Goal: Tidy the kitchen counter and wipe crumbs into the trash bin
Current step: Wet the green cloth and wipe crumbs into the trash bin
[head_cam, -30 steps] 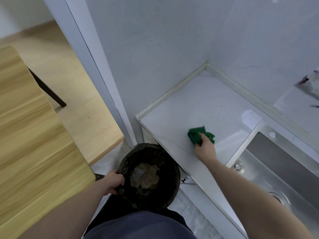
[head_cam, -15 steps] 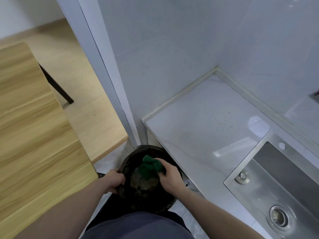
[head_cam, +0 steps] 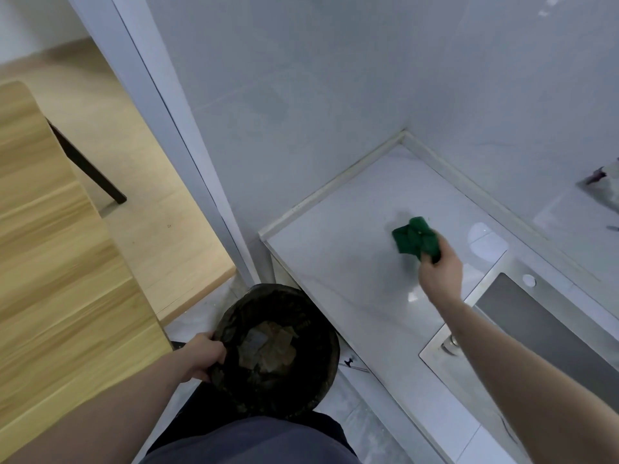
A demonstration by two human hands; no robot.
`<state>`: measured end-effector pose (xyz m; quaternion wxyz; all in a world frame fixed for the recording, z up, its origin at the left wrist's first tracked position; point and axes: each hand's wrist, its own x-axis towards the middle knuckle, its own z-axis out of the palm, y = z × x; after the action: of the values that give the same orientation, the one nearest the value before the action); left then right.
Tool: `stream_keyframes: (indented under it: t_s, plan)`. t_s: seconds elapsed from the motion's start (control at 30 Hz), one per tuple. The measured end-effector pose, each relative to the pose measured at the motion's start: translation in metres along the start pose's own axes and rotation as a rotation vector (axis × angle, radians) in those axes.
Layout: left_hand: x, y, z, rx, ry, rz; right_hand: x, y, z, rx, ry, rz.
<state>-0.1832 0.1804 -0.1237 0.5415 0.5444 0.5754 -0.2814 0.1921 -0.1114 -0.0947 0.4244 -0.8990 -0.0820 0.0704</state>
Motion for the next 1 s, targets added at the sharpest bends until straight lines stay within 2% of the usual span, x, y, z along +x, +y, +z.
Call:
stream_keyframes:
  t_s: [0.17,0.27,0.3,0.43,0.53,1.0]
  plan:
    - [0.003,0.001,0.0,-0.009,0.021,-0.016,0.043,0.018,-0.01,-0.079,0.096,0.088]
    - [0.005,0.002,0.0,-0.006,0.036,-0.024,0.066,0.02,-0.004,-0.143,0.087,0.118]
    - [0.005,0.003,0.001,0.0,0.041,-0.027,0.074,0.021,0.0,-0.189,0.034,0.123]
    - [0.008,0.005,0.002,0.024,0.067,-0.048,0.093,0.02,0.026,-0.45,-0.381,0.154]
    - [0.012,0.004,0.002,0.008,0.078,-0.058,0.089,0.02,0.038,-0.505,-0.438,0.145]
    - [0.011,0.0,0.007,-0.005,0.082,-0.052,-0.024,0.019,0.069,-0.539,-0.544,-0.226]
